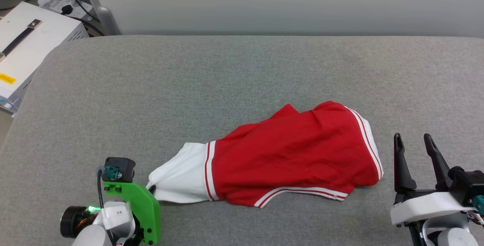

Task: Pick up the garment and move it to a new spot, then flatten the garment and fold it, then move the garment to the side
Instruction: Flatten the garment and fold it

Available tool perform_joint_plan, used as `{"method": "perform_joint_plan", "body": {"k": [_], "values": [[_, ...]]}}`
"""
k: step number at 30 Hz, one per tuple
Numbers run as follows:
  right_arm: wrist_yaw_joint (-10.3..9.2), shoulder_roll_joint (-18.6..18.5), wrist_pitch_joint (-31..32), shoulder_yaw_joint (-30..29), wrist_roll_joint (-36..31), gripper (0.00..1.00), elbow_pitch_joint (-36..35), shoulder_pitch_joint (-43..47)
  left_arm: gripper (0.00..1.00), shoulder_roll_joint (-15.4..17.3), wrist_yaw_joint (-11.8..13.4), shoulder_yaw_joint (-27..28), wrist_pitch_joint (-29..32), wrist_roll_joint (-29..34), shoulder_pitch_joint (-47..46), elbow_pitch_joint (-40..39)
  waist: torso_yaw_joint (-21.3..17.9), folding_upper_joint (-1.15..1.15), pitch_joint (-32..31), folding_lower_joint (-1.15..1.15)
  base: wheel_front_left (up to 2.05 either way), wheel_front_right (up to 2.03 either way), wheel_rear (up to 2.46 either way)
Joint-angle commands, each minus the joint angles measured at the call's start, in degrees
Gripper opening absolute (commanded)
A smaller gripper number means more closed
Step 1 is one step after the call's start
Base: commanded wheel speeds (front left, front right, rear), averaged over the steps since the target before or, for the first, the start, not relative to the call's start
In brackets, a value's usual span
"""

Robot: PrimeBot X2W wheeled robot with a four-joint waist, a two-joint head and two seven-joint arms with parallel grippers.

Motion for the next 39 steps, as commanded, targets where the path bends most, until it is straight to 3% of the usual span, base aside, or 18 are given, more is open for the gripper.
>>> {"method": "perform_joint_plan", "body": {"k": [1,2,4,10,16,19,22,30,34,39], "values": [[-0.05,-0.2,-0.1,0.0,-0.3,1.00,0.4,0.5,0.00,0.7,-0.3,-0.1,-0.9,0.2,0.2,1.8,0.3,0.62,-0.4,0.00,0.00,0.00,0.00],[-0.05,-0.2,-0.1,-0.1,-0.4,1.00,0.6,0.5,0.00,0.8,-0.3,-0.3,-1.8,0.7,-0.1,3.1,0.4,0.62,-0.5,0.00,0.00,0.00,0.00],[-0.05,-0.2,-0.1,-0.3,-0.6,1.00,0.9,0.5,1.00,0.3,-0.5,-0.8,-3.8,1.3,-0.7,5.3,0.4,0.62,-0.7,0.00,0.00,0.00,0.00],[-0.05,-0.2,-0.1,-1.1,-1.2,1.00,1.6,0.7,1.00,-1.4,-1.9,-1.7,-12.7,2.6,-2.7,7.5,1.2,0.62,-1.1,0.00,0.00,0.00,0.00],[-0.05,-0.2,1.2,-1.1,-3.3,1.00,2.2,-0.1,1.00,-2.7,-3.3,-2.7,-26.6,5.5,-5.2,5.9,2.5,0.62,-0.8,0.00,0.00,0.00,0.00],[-0.05,-1.7,8.8,0.9,-2.3,1.00,2.2,-0.9,1.00,-3.0,-3.6,-3.6,-33.2,7.5,-5.9,5.2,3.4,0.62,-0.4,0.00,0.00,0.00,0.00],[-0.05,-5.5,19.1,3.0,-0.2,1.00,0.5,-2.1,1.00,-3.4,-2.5,-4.5,-38.4,10.0,-6.4,5.2,4.4,0.62,0.3,0.00,0.00,0.00,0.00],[-0.05,-13.3,47.0,5.6,8.4,1.00,-5.2,-5.2,1.00,-5.8,-2.3,-6.1,-42.0,10.9,-7.2,6.7,7.6,0.62,2.3,0.00,0.00,0.00,0.00],[-0.05,-14.0,55.7,4.9,10.0,1.00,-6.6,-6.3,1.00,-6.4,-2.5,-6.3,-42.6,10.9,-8.1,7.4,9.1,0.62,3.6,0.00,0.00,0.00,0.00],[-0.05,-14.8,59.6,5.7,9.0,1.00,-6.9,-6.6,1.00,-6.8,-2.8,-6.5,-42.8,10.8,-9.0,8.5,10.6,0.62,5.0,0.00,0.00,0.00,0.00]]}}
